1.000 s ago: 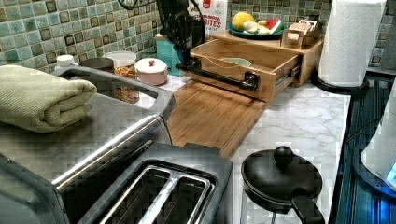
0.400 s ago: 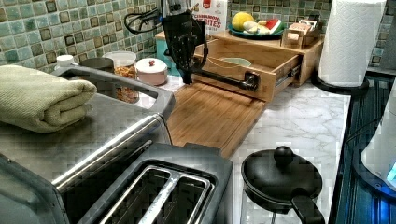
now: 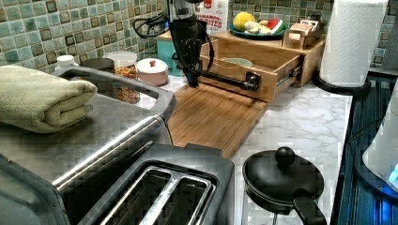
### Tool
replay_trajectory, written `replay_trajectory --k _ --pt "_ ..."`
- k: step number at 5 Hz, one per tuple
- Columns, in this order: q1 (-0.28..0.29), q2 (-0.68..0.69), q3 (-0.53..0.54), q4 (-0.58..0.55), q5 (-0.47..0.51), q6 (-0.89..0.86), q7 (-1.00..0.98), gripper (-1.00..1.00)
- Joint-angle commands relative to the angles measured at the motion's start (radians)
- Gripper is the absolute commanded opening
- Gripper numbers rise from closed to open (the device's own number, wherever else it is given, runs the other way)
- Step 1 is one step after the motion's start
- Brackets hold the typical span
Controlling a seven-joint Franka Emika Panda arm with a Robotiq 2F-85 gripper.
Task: Close the drawer.
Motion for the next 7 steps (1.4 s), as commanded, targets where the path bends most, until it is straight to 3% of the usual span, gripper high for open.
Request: replay_trajectory --k 1,4,6,7 --pt "-0.166 -0.079 -0.052 -0.056 0.131 0.000 -0.247 -1.00" --pt "-0.238 -0.083 -0.061 -0.166 0.228 0.154 -0.403 -1.00" --pt "-0.320 -0.104 -0.104 -0.138 0.148 0.054 -0.594 -1.00" --pt "-0.384 -0.060 -0.131 -0.065 0.192 -0.005 -0.771 -1.00"
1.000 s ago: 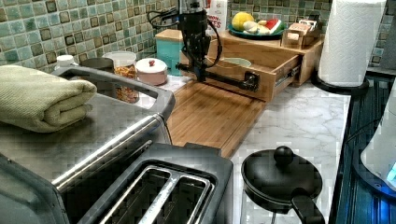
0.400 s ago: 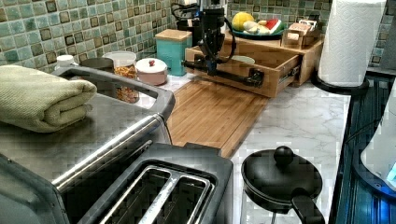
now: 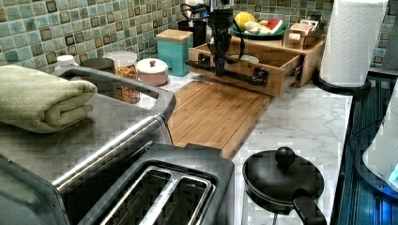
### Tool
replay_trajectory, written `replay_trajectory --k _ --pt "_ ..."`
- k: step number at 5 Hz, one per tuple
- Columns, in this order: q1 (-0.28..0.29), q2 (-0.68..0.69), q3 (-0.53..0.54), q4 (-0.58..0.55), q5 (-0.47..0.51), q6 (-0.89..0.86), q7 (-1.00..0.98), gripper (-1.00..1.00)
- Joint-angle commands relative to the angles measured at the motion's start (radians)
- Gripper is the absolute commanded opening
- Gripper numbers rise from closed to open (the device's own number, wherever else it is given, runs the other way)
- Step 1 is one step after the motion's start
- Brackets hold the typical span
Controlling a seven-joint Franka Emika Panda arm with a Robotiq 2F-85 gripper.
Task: Close the drawer.
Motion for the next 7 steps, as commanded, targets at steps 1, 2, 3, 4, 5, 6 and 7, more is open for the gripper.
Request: replay_trajectory --k 1,2,3,4,5,6,7 --pt "-0.196 0.058 -0.125 0.149 0.019 -0.164 -0.431 -1.00" --pt "-0.225 0.079 -0.146 0.196 0.060 -0.171 -0.501 -1.00" --pt "-0.276 0.105 -0.158 0.241 0.080 -0.193 -0.523 -1.00" --pt "-0.349 0.095 -0.152 0.220 0.144 -0.155 -0.545 -1.00" --pt "-0.361 0.120 -0.184 0.245 0.134 -0.152 -0.550 -1.00" --pt "-0.362 0.149 -0.226 0.292 0.121 -0.159 -0.545 -1.00" --pt "-0.354 0.153 -0.248 0.307 0.092 -0.135 -0.476 -1.00"
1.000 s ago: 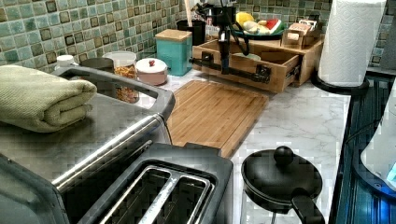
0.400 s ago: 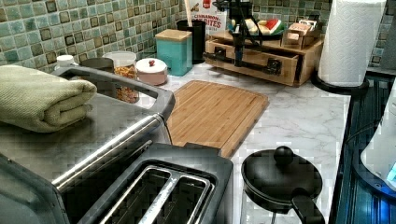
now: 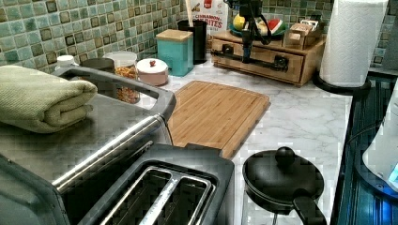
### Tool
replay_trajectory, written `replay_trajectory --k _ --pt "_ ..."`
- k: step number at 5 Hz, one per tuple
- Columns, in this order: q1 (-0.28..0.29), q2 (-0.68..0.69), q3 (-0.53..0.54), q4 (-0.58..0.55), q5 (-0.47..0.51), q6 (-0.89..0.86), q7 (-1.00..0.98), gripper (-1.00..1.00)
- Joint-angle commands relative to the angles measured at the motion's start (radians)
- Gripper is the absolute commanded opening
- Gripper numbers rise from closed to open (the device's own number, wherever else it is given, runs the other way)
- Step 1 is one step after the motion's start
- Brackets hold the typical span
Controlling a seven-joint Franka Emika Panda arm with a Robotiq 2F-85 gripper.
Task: Close the drawer.
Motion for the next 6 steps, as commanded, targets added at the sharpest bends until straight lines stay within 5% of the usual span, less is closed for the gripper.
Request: replay_trajectory --k 1,6 --pt "-0.091 0.013 -0.186 0.118 -0.128 0.009 0.131 -1.00" --pt "-0.036 0.008 -0.229 0.140 -0.157 -0.018 0.170 -1.00"
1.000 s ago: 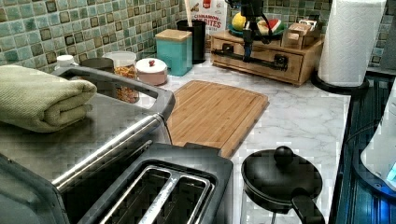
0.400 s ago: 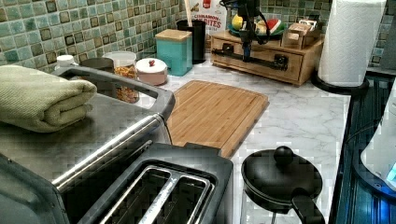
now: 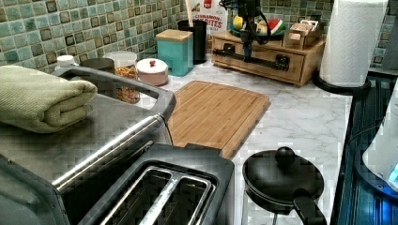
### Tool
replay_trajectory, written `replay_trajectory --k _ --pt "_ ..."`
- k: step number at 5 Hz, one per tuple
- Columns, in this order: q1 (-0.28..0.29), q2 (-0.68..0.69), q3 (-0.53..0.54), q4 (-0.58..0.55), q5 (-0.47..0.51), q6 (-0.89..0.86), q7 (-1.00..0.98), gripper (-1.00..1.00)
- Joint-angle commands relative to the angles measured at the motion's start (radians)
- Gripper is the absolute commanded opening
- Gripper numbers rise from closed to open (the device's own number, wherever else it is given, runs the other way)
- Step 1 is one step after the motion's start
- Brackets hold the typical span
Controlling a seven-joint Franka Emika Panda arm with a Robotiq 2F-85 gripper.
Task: Close the drawer.
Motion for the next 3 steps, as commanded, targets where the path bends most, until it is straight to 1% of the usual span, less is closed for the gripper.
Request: replay_trajectory --k 1,3 --pt "-0.116 -0.020 -0.159 0.101 -0.092 0.000 0.014 -1.00" --pt "-0.096 -0.018 -0.180 0.101 -0.083 0.001 0.009 -1.00"
